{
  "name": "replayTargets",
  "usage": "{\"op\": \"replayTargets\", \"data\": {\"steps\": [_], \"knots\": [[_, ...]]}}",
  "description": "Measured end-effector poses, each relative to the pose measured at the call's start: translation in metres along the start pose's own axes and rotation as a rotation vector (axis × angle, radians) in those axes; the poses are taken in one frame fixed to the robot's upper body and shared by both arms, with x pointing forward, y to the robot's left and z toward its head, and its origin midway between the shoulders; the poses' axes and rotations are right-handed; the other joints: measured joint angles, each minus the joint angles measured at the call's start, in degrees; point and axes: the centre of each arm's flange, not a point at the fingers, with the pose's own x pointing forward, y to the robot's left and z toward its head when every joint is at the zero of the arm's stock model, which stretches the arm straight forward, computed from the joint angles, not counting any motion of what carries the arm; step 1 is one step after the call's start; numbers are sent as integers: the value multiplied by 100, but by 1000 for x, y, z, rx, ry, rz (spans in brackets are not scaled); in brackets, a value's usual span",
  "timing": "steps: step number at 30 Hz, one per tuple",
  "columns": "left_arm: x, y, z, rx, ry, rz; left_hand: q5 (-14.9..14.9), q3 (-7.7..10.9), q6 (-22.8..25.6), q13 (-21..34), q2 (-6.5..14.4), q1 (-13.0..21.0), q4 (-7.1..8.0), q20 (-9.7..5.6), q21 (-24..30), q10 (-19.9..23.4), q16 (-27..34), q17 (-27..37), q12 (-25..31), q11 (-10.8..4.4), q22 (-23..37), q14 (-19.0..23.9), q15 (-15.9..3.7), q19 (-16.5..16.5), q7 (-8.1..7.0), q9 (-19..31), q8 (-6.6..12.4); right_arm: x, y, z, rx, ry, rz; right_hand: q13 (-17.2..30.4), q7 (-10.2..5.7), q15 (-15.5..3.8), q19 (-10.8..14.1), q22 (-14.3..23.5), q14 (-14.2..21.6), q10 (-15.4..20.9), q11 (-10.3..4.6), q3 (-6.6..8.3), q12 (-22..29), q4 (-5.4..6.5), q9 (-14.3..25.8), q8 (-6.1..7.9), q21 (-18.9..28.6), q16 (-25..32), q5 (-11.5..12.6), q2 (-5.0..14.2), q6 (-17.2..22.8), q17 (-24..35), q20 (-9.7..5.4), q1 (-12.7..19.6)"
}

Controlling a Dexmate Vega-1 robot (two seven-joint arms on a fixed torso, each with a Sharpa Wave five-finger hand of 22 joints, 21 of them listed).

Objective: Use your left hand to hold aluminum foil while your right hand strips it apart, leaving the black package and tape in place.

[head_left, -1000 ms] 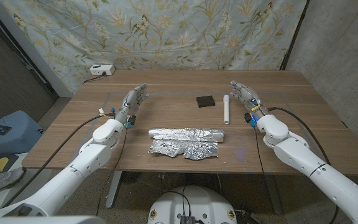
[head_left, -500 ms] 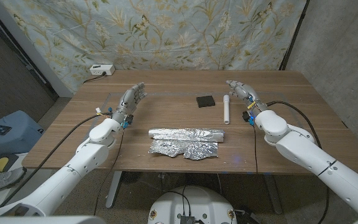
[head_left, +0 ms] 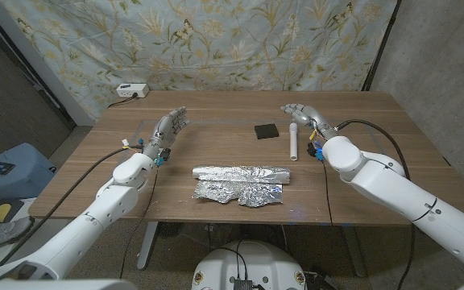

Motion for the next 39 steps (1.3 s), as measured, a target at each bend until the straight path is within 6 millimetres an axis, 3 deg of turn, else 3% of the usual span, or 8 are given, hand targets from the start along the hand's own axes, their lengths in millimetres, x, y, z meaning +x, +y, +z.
{"op": "replayTargets", "data": {"steps": [1,2,19,21,30,39], "knots": [[0,1,0,0,0,1,0,0,10,0,0,0,0,0,-13,2,0,0,0,2,0,0,0,0,10,0,0,0,-2,-4,-22,22,-9,0,16,0,8,0,0,0,0,0,0,0,0,0,0,0,0,0,-16,0,8,0],[1,1,0,0,0,-2,0,0,22,0,0,0,0,0,-41,22,0,0,0,22,0,0,0,0,17,0,0,-3,4,11,-39,-4,5,0,17,0,17,0,0,6,5,2,0,-2,0,0,0,0,0,0,-17,0,17,0],[8,6,-2,-2,0,0,0,16,45,-26,22,22,-64,31,-61,31,0,0,0,31,0,32,31,32,3,0,0,-15,24,50,-210,-10,52,-1,153,137,77,0,69,80,82,63,-88,-158,0,0,0,0,0,-23,14,-16,121,264],[8,6,-2,-2,-1,-3,0,16,71,-26,22,22,-63,31,-61,31,0,-10,0,31,0,32,31,32,28,0,0,-17,28,55,-221,-16,61,3,202,194,57,0,54,69,153,77,-115,-202,0,0,0,0,0,-50,3,-16,146,342],[10,6,-3,0,-2,-8,0,-8,71,-26,22,22,-87,31,-84,30,0,2,0,31,0,31,31,31,28,-1,0,-26,38,68,-272,-22,90,30,326,356,26,-1,70,78,227,80,-184,-206,-1,-21,0,0,0,-75,-57,-15,358,467],[9,5,-1,4,-18,-17,0,16,71,-25,47,47,-111,31,-84,84,0,2,0,41,0,31,31,31,28,-1,0,-42,55,88,-299,-58,137,29,376,390,23,0,37,69,297,80,-221,-205,0,-21,0,0,0,-99,-69,-15,359,491]]}}
